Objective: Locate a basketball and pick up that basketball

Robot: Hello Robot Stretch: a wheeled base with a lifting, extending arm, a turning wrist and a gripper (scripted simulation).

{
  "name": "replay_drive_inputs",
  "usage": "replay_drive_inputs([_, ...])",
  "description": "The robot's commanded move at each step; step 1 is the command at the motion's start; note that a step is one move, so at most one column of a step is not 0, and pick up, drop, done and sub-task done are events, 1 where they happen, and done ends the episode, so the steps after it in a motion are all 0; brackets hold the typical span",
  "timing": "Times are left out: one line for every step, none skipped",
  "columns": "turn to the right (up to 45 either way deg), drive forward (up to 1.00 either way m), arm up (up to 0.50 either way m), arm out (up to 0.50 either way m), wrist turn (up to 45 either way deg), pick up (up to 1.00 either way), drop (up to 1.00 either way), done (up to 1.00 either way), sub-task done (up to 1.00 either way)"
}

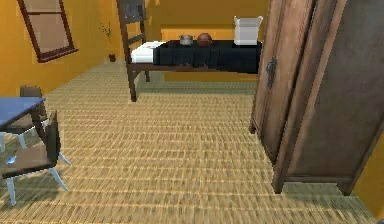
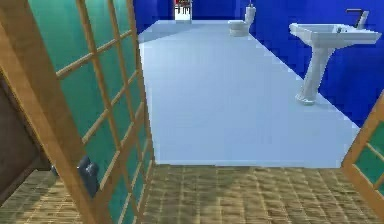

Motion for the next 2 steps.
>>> replay_drive_inputs([0.0, 1.00, 0.00, 0.00, 0.0, 0.00, 0.00, 0.00, 0.00])
replay_drive_inputs([0.0, 1.00, 0.00, 0.00, 0.0, 0.00, 0.00, 0.00, 0.00])
